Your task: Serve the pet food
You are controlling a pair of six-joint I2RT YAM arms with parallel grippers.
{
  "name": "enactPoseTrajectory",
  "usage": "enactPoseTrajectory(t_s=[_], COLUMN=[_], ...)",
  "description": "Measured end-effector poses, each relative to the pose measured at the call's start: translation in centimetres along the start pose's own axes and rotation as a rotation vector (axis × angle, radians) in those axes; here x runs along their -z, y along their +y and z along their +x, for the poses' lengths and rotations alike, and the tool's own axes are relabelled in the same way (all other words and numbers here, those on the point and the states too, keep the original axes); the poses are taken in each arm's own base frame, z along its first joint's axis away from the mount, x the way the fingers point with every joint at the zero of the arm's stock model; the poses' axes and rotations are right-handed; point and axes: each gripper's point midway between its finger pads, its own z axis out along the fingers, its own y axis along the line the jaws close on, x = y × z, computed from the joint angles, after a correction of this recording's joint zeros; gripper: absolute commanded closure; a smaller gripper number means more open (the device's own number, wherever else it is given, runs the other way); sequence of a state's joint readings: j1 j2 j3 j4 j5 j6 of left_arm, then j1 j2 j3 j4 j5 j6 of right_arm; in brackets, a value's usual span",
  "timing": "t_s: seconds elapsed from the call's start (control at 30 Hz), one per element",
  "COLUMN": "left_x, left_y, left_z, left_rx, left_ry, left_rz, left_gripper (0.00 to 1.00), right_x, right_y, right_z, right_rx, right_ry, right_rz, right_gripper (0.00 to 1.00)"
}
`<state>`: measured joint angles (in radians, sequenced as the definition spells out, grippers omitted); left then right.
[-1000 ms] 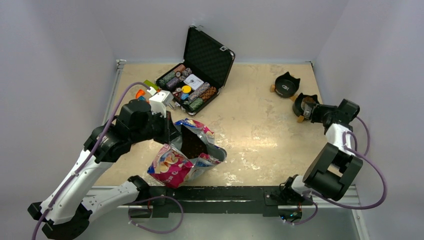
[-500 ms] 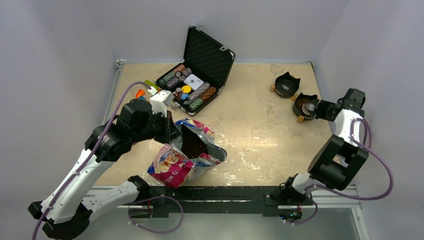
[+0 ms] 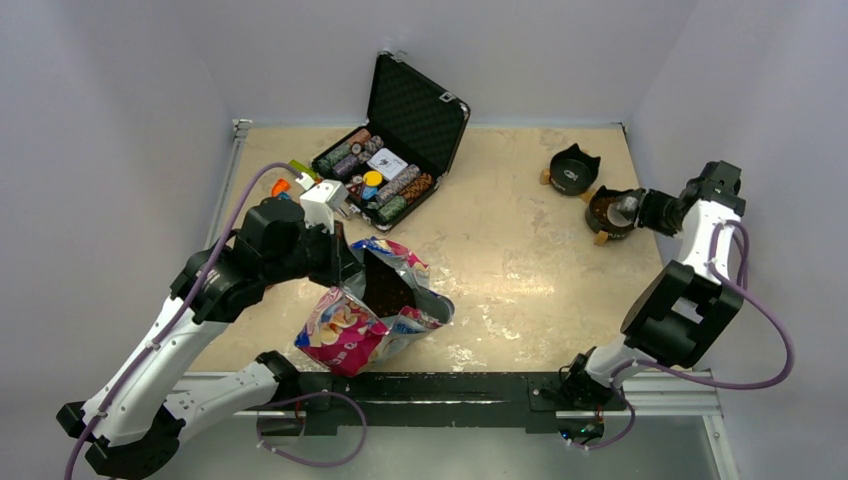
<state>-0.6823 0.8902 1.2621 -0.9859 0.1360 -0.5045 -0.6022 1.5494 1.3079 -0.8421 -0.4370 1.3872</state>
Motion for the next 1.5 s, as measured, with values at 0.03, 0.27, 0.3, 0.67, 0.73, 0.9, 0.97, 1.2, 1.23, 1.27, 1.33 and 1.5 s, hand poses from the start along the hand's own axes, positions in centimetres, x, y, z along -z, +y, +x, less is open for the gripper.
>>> enactPoseTrajectory(t_s=[0.03,0.27,0.3,0.67,0.73,0.9,0.97,1.2,1.23,1.27,1.33,1.5], left_x=[0.0,-0.1,-0.1,-1.4,-1.7,-2.6,-3.2,-4.7,-4.6,-4.4,-4.1,-2.8], left_y=[0.0,0.0,0.0,-0.2,-0.3,-0.6,-0.6,-0.9,-0.9,-0.9,-0.8,-1.3], left_z=[0.0,0.0,0.0,-0.8,-0.8,-1.3,-1.4,-1.3,-1.5,-1.5,-1.6,-1.0], left_rx=[0.002,0.012,0.013,0.077,0.089,0.096,0.1,0.09,0.087,0.08,0.069,0.054], left_ry=[0.0,0.001,0.001,0.044,0.059,0.116,0.147,0.243,0.251,0.256,0.255,0.217], left_rz=[0.0,-0.002,-0.003,-0.037,-0.044,-0.063,-0.076,-0.086,-0.093,-0.099,-0.102,-0.047], left_gripper=[1.0,1.0,1.0,1.0,1.0,1.0,1.0,1.0,1.0,1.0,1.0,1.0], right_x=[0.1,0.6,0.8,2.4,2.8,8.4,11.9,22.3,22.5,22.3,21.6,21.0], right_y=[0.1,0.9,0.8,-2.7,-5.2,-14.6,-16.2,-23.4,-25.2,-26.8,-28.7,-29.3], right_z=[0.0,0.5,0.7,10.2,15.1,25.7,27.4,30.2,30.0,29.7,29.1,30.8], right_rx=[-0.001,0.096,0.135,0.749,0.901,1.289,1.392,1.669,1.698,1.719,1.742,1.788], right_ry=[0.0,0.0,-0.007,0.139,0.293,0.69,0.753,1.052,1.114,1.158,1.188,1.208], right_rz=[-0.001,-0.122,-0.174,-0.511,-0.525,-0.513,-0.549,-0.599,-0.529,-0.445,-0.316,-0.203], right_gripper=[1.0,1.0,1.0,1.0,1.0,1.0,1.0,1.0,1.0,1.0,1.0,1.0])
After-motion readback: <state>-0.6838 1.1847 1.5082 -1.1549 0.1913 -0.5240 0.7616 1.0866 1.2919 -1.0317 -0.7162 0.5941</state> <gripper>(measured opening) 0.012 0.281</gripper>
